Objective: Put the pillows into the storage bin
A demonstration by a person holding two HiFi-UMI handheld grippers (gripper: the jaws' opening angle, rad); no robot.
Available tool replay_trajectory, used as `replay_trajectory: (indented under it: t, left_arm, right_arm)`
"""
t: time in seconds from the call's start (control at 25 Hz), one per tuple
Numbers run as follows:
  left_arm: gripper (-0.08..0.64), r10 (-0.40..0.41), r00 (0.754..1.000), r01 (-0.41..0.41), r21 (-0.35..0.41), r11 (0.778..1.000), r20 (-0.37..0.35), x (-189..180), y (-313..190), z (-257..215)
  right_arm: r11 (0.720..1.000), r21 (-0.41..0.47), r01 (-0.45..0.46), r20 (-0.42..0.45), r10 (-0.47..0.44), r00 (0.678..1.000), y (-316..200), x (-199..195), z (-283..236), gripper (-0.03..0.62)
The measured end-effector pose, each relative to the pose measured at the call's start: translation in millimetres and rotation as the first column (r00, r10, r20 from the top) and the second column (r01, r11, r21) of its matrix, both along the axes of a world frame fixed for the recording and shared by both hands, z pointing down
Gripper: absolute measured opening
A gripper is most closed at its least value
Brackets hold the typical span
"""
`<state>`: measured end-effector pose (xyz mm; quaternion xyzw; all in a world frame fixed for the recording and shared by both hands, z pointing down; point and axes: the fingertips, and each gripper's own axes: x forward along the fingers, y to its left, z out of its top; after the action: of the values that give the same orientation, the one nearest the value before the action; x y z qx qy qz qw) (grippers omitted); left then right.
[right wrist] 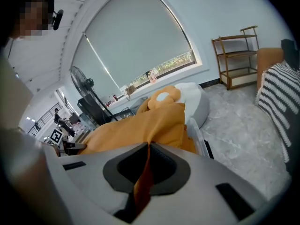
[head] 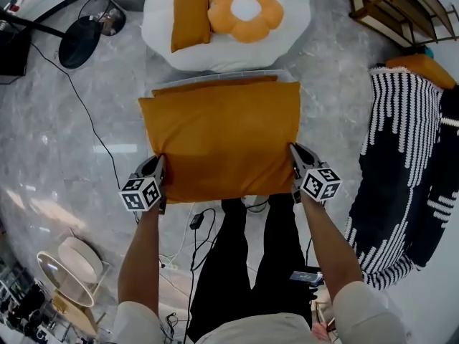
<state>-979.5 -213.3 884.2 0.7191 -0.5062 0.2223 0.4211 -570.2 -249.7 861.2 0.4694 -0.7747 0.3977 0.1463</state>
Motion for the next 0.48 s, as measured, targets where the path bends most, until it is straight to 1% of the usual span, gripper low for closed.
replay_trajectory:
  t: [0.2, 0.28, 0.32, 0.4, 0.48]
  left_arm:
    - [0.021, -0.006, 1.0, 0.006, -0.01, 1.0, 0.004, -2.4, -15.6, 29.1]
    - [0.025, -0.004, 1.0, 0.004, -0.034, 0.999, -0.003, -5.3, -21.7, 43.2]
    - [0.042, -0.007, 1.0, 0.007, -0.057, 0.998, -0.002, -8.2, -24.2, 51.1]
    - [0.111, -0.021, 0.999, 0.024, -0.099, 0.995, 0.028, -17.7, -24.9, 67.7]
    - [0.098, -0.03, 0.997, 0.038, -0.118, 0.992, 0.073, -26.1, -19.4, 79.2]
  right_arm:
    - [1.0, 0.0, 0.019, -0.014, -0.019, 1.0, -19.1, -3.0, 26.6, 0.035]
    - [1.0, -0.016, 0.024, -0.04, -0.024, 0.999, -25.1, -2.1, 43.2, 0.037]
    - [0.999, -0.029, 0.025, -0.063, -0.027, 0.998, -27.9, 0.1, 53.5, 0.037]
    - [0.998, -0.061, 0.029, -0.12, -0.037, 0.992, -31.7, 6.3, 73.1, 0.037]
    - [0.996, -0.074, 0.047, -0.162, -0.058, 0.985, -32.7, 8.9, 81.8, 0.038]
